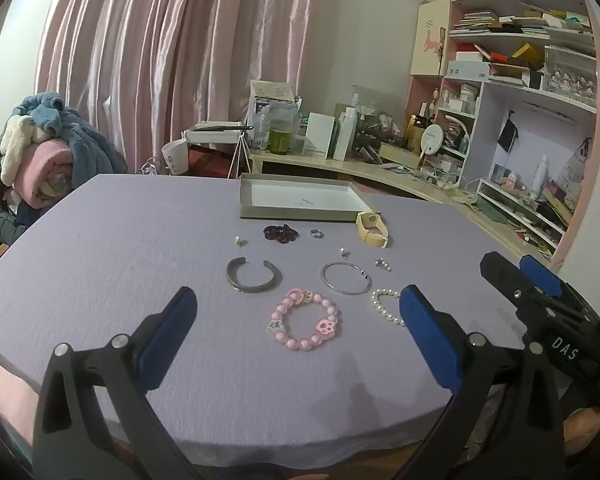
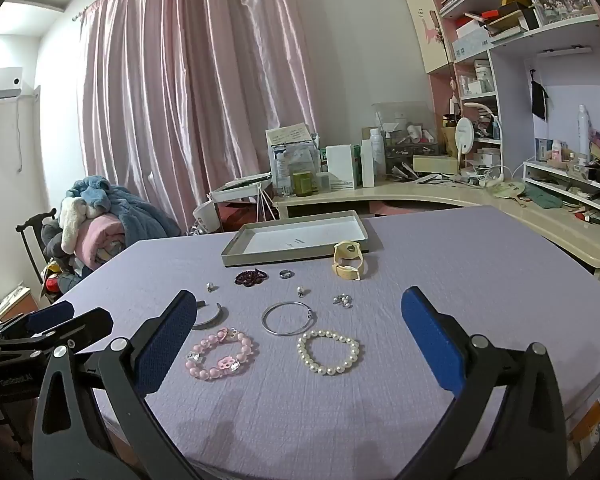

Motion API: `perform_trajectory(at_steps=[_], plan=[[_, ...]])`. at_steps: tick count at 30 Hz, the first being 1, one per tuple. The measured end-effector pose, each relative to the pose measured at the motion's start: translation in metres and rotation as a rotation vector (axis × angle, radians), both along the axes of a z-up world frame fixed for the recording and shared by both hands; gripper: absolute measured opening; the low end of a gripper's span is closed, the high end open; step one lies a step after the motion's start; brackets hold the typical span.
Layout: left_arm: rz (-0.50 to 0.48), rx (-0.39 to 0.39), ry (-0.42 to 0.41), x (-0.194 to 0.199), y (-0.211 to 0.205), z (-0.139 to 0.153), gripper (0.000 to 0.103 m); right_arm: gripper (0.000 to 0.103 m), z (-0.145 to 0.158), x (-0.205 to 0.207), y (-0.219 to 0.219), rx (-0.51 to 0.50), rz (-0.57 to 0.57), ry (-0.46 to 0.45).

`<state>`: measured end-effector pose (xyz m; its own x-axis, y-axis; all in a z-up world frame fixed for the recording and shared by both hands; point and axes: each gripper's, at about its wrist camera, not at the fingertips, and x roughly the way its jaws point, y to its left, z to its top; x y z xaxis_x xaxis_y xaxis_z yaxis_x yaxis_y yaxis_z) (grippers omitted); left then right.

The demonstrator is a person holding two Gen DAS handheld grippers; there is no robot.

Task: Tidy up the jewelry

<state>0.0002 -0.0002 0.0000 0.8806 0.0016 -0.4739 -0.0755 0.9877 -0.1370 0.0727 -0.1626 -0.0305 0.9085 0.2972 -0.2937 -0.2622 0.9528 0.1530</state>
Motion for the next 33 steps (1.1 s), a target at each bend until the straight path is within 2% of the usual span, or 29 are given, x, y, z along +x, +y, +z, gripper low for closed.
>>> perform_trajectory(at_steps=[33], plan=[[0.000,-0.008,-0.004,-0.0002,0.0004,0.0000,0.101,0.102,-0.0007,0.0011,0.0026,-0.007,-0.001,-0.004]])
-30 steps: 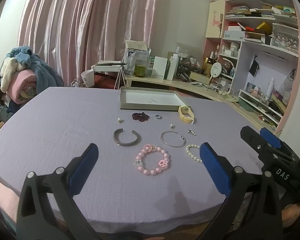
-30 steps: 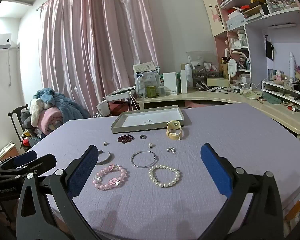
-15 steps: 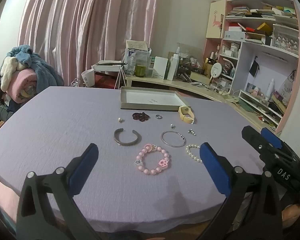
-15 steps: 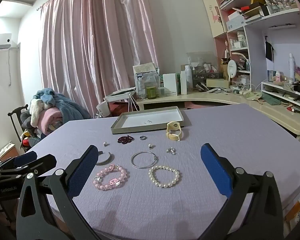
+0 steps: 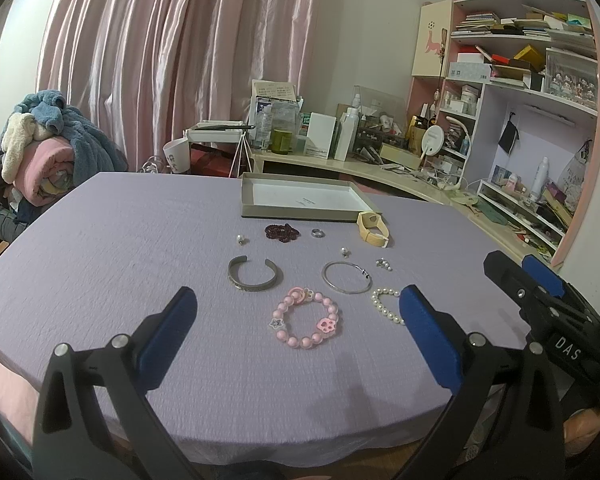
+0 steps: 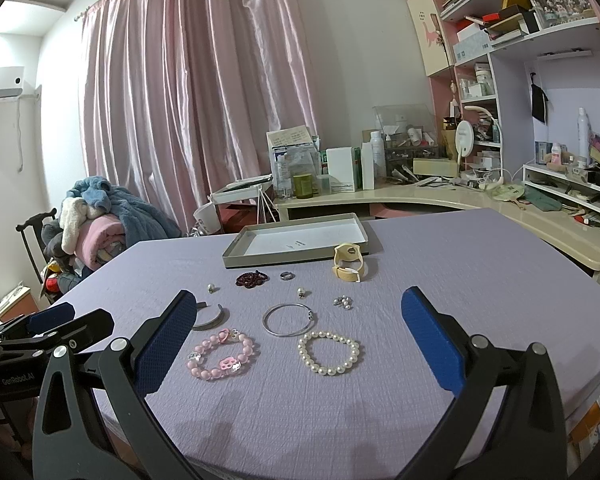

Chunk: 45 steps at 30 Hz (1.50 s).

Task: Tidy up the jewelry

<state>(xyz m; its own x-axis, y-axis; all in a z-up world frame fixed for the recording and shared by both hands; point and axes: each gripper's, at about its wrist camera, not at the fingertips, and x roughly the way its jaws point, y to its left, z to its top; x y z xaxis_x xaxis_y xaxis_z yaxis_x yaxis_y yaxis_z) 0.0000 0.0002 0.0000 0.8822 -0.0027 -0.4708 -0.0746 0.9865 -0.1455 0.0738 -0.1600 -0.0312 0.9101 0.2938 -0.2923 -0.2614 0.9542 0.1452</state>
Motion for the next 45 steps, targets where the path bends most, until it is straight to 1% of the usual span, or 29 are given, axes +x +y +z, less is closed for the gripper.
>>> perform_trajectory(at_steps=[45], plan=[[0.000,0.000,0.005,-0.0004,0.0002,0.0001,0.101,0.102,-0.0068,0.0074,0.0042,0.000,0.000,0.003]])
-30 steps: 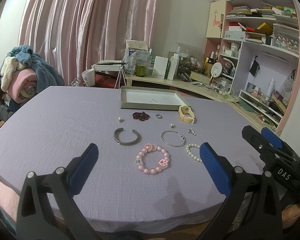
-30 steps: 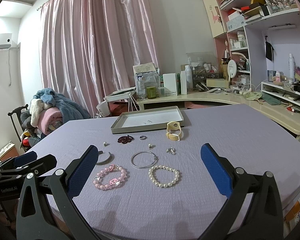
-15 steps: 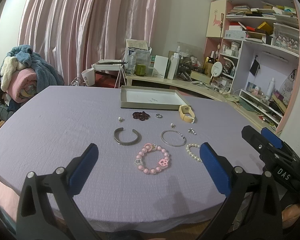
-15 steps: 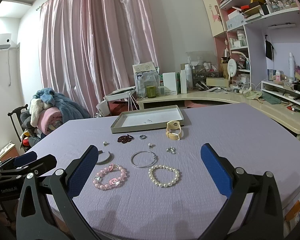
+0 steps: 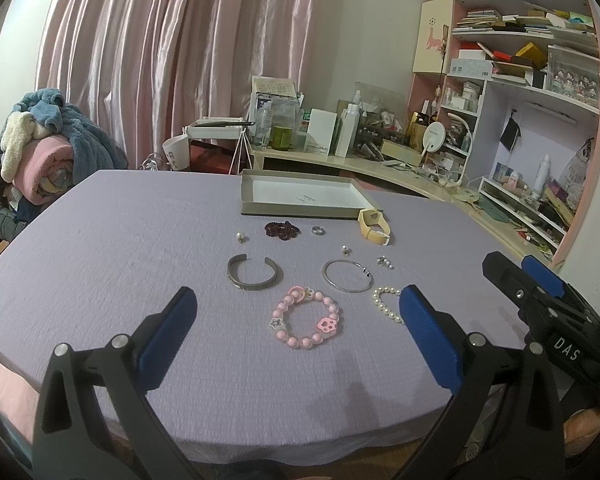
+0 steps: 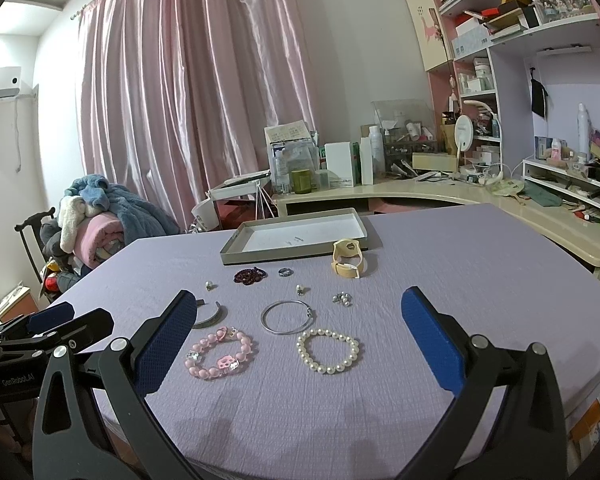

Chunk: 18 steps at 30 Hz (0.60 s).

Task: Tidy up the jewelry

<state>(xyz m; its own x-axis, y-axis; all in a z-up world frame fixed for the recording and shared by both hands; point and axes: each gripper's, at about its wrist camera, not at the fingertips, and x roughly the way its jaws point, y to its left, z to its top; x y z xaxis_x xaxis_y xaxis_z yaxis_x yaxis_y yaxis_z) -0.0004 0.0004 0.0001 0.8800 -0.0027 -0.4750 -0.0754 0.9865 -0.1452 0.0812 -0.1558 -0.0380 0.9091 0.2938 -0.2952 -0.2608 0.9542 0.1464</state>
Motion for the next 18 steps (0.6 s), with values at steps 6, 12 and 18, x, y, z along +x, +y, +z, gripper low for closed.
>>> perform_trajectory(at_steps=[6,12,18], plan=[[0.000,0.000,0.003,-0.001,0.000,0.000,0.101,0.102,-0.001,0.002,0.000,0.000,-0.001,0.002],[0.000,0.001,0.004,0.002,0.003,-0.005,0.101,0.102,0.000,0.004,0.000,0.001,-0.002,0.005],[0.011,0.002,0.018,0.012,0.004,-0.008,0.101,0.102,-0.008,0.014,-0.004,0.002,-0.010,0.028]])
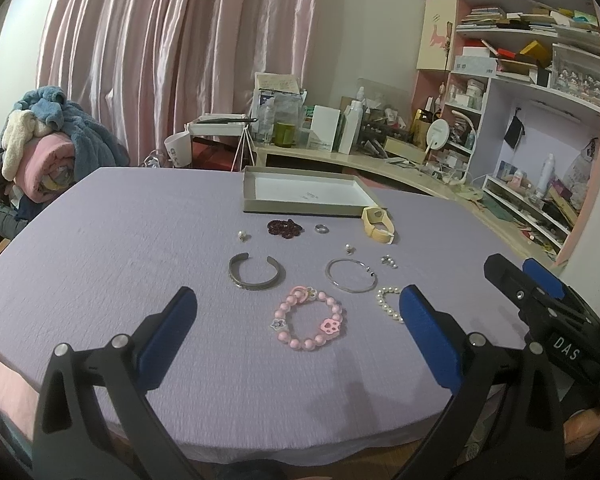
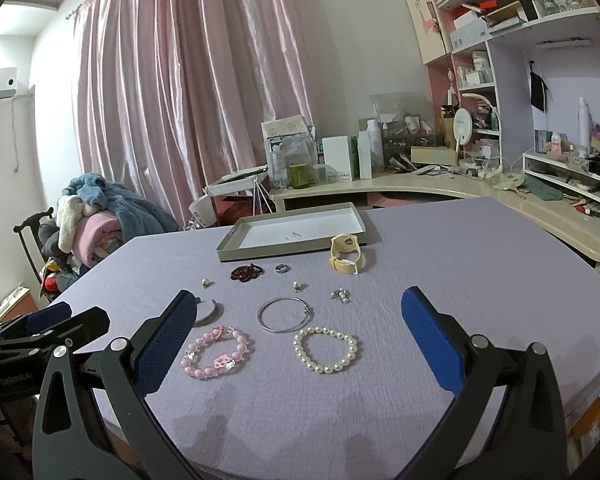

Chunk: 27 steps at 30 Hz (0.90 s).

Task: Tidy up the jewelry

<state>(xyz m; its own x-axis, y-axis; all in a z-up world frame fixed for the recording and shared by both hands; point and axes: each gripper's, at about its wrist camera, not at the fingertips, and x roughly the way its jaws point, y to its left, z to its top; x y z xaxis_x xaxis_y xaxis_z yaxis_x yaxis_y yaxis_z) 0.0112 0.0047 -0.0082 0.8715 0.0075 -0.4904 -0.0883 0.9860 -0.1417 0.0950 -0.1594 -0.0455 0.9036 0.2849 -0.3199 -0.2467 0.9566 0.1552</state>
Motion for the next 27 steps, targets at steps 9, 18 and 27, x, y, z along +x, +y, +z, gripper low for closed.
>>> perform_trajectory(at_steps=[9,18,27], plan=[[0.042,-0.032,0.096,0.014,0.004,-0.014,0.101,0.102,-0.014,0.027,-0.015,-0.021,-0.028,0.147],[0.039,-0.047,0.190,0.058,0.030,-0.014,0.101,0.068,-0.046,0.102,0.005,-0.193,0.048,0.363],[-0.038,-0.036,0.320,0.098,0.028,-0.038,0.101,0.044,-0.070,0.113,0.008,-0.289,0.084,0.482]])
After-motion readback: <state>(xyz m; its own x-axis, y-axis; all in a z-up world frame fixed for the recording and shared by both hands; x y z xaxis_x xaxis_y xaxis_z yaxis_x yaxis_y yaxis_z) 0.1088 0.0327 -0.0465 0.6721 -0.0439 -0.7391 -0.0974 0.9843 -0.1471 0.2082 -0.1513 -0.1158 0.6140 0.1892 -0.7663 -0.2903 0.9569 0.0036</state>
